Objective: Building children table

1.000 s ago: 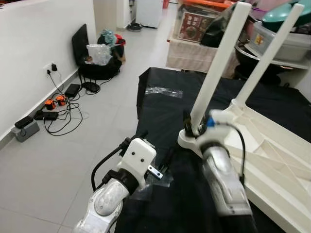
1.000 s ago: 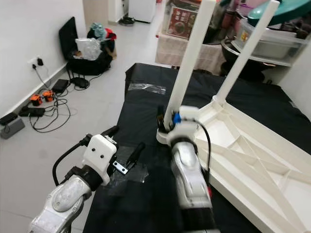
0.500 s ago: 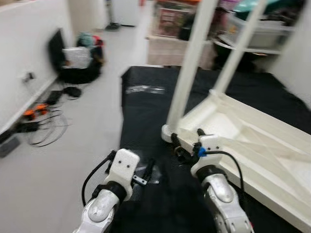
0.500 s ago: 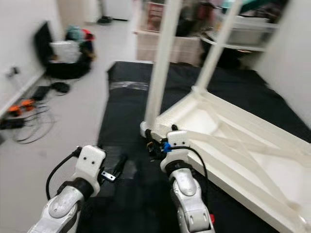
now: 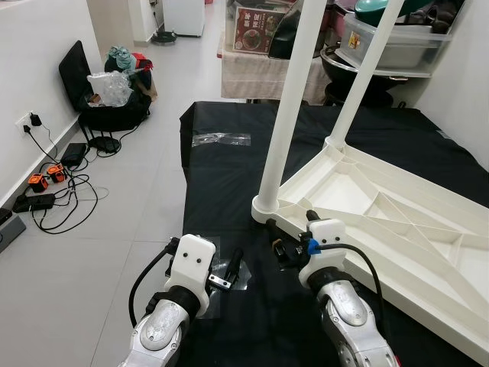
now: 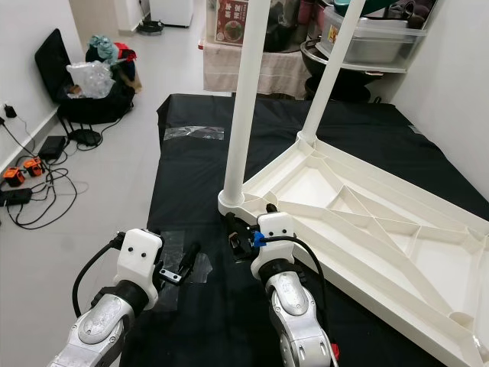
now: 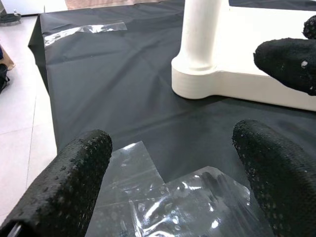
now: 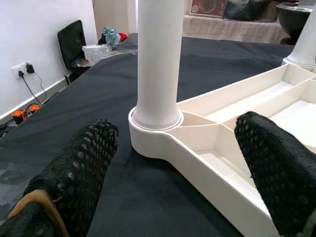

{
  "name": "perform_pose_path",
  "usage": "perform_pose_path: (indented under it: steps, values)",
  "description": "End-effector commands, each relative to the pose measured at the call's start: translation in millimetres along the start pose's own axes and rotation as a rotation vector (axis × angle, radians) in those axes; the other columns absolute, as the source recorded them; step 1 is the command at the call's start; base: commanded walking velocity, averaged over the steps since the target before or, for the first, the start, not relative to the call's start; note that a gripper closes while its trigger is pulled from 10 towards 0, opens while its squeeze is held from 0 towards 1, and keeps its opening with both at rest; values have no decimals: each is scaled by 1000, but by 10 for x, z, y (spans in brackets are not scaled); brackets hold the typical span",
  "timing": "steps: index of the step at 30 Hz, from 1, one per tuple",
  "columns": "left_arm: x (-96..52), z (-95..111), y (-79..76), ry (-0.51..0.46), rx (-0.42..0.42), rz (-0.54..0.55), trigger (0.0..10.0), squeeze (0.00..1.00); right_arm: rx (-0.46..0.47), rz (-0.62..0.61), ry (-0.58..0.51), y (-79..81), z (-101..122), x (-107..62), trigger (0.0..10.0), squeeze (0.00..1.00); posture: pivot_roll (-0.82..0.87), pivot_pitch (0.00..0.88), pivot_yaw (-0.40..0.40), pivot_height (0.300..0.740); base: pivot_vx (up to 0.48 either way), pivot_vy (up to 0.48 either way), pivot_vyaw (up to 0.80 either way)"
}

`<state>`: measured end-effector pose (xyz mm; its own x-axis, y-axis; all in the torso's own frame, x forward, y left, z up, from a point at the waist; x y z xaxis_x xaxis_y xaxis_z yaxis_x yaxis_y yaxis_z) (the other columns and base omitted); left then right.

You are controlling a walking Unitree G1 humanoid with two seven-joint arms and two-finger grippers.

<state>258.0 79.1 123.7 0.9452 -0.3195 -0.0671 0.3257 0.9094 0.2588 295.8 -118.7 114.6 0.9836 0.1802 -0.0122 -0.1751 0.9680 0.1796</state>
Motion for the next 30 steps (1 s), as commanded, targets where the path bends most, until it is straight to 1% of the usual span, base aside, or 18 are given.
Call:
perform_pose_path:
  steps: [1,8,30]
  values:
    - [-10,-5,-25,0,-13,5,10000,0,4,-23,5,-42,-1,-15,10000,0,30,0,-82,740,0,0,0]
    - [-14,-16,-26,6,-6,6,10000,0,12,-26,-4,-38,19,-17,10000,0,30,0,-80,740,0,0,0]
    - [-29,-40,-36,12,-5,10,10000,0,7,-24,-1,-32,10,-30,10000,0,30,0,-79,740,-274,0,0]
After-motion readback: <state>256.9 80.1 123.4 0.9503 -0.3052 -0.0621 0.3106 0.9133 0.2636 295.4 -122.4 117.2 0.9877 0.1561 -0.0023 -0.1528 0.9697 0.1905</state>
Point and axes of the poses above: a point about 5 cm out from each wrist's last joint towards the gripper, its own x axis pointing out of the wrist towards the gripper, its own z axis along the axis of the wrist's last joint, y = z × x, the point moved 4 cm from there along x, pointing out of the wrist towards the gripper, and after that the axes turned 12 degrees about x, right-handed, at the moved point
